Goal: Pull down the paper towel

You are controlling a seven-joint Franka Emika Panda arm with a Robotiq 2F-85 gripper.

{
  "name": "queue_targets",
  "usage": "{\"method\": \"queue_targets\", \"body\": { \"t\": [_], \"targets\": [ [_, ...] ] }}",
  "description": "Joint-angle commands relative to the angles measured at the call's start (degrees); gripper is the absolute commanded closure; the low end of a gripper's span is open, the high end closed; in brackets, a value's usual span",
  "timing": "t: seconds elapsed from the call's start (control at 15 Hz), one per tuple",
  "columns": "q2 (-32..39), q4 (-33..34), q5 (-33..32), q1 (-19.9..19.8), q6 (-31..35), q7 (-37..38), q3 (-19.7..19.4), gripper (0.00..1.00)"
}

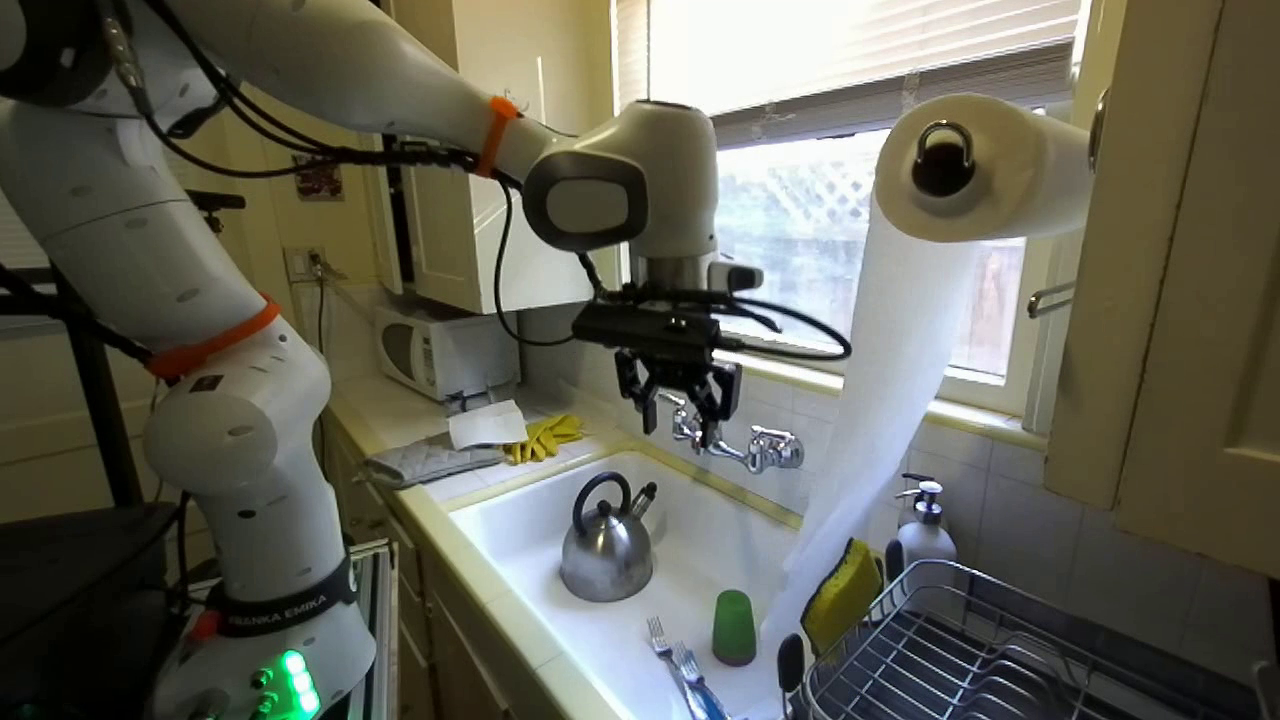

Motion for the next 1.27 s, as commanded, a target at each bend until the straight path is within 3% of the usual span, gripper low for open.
{"method": "queue_targets", "body": {
  "t": [0.0,0.4,0.8,1.2],
  "targets": [
    [-4.9,7.2,-4.5,-1.5,-12.1,8.5,4.7,0.00],
    [-8.4,21.3,-10.2,-0.9,-26.7,21.7,8.9,0.00],
    [-8.4,32.3,-16.8,0.1,-36.1,31.1,10.1,0.00],
    [-9.1,32.6,-16.3,1.6,-34.8,31.6,8.7,0.00]
  ]
}}
